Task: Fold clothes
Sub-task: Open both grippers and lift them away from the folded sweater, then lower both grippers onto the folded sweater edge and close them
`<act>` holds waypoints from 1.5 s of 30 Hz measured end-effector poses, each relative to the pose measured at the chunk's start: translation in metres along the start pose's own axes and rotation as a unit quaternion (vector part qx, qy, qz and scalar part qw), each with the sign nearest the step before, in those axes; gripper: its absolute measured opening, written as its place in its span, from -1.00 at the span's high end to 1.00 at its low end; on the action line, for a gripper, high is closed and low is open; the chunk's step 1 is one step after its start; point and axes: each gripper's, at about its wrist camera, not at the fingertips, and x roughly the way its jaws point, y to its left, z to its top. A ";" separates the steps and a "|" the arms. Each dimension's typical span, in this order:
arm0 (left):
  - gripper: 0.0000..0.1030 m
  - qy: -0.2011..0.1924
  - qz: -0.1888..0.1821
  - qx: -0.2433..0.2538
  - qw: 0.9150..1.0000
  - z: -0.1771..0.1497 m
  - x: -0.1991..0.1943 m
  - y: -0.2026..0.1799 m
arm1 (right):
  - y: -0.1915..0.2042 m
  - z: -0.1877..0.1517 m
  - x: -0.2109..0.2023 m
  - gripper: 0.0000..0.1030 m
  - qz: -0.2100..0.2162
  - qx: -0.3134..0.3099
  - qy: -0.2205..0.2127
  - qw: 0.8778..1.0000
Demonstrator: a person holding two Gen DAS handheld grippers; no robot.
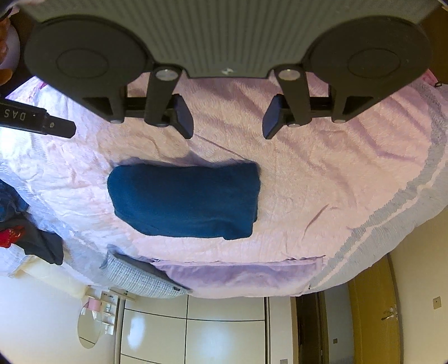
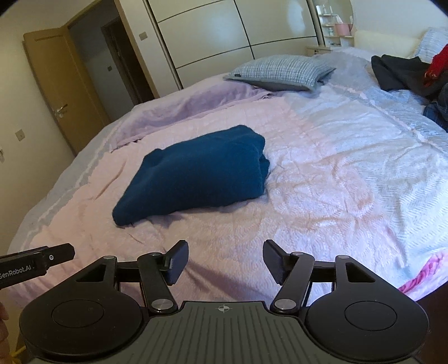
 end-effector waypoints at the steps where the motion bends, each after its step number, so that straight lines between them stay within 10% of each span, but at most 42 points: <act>1: -0.01 -0.001 0.000 -0.001 1.000 -0.001 -0.001 0.001 | 0.000 -0.001 -0.002 -0.22 0.000 0.001 -0.001 1.000; 21: -0.07 0.040 -0.045 -0.082 0.995 0.005 0.061 0.058 | -0.028 0.007 0.051 -0.24 -0.023 0.031 0.056 0.998; 29: -0.27 0.067 -0.192 -0.295 0.934 0.047 0.146 0.146 | -0.089 0.056 0.099 -0.53 0.070 0.157 0.050 0.984; 45: -0.32 0.170 -0.289 -0.357 0.872 0.081 0.323 0.161 | -0.162 0.114 0.210 -0.70 0.155 0.316 0.063 0.934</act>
